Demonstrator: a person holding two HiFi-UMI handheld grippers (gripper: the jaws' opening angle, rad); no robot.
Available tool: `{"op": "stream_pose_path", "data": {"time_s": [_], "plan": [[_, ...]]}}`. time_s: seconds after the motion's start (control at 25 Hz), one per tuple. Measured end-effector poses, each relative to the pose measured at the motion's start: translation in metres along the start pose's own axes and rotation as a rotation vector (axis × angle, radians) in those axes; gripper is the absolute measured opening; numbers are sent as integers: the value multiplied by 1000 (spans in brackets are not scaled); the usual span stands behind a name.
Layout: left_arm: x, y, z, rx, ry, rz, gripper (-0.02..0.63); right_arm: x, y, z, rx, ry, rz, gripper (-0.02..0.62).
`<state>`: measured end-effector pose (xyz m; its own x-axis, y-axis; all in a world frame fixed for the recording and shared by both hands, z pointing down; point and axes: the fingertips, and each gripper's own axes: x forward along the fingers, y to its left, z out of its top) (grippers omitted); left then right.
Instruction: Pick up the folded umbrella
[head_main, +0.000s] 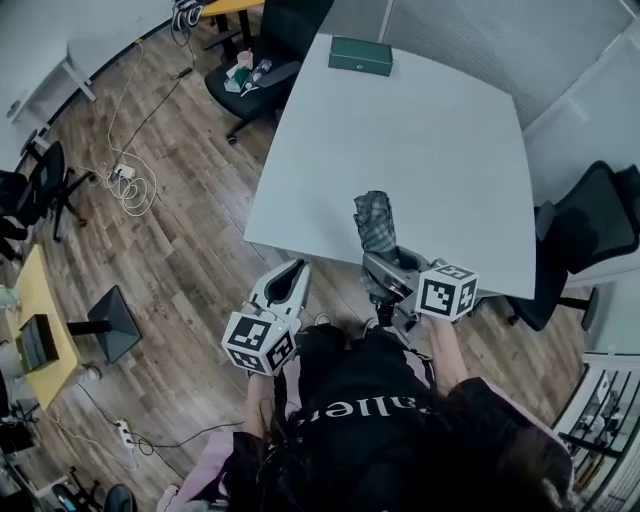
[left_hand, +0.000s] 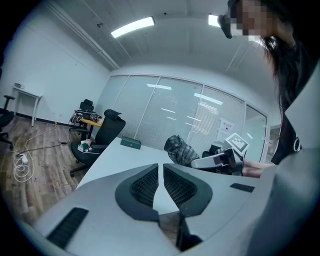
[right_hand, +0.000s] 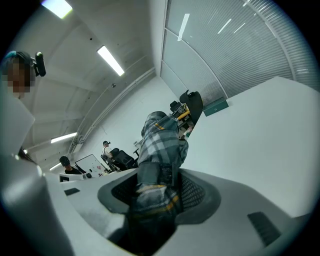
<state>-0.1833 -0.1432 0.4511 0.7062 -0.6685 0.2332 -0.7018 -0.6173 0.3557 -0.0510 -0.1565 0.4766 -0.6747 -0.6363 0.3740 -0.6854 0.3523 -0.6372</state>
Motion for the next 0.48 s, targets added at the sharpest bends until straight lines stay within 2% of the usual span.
{"op": "stream_pose_path", "data": {"time_s": [0.32, 0.48], "plan": [[-4, -11, -3, 1, -18, 5, 34, -18, 6, -8, 0, -5, 5, 221], [0, -31, -9, 17, -7, -4, 34, -44, -2, -15, 18, -30, -7, 221]]}}
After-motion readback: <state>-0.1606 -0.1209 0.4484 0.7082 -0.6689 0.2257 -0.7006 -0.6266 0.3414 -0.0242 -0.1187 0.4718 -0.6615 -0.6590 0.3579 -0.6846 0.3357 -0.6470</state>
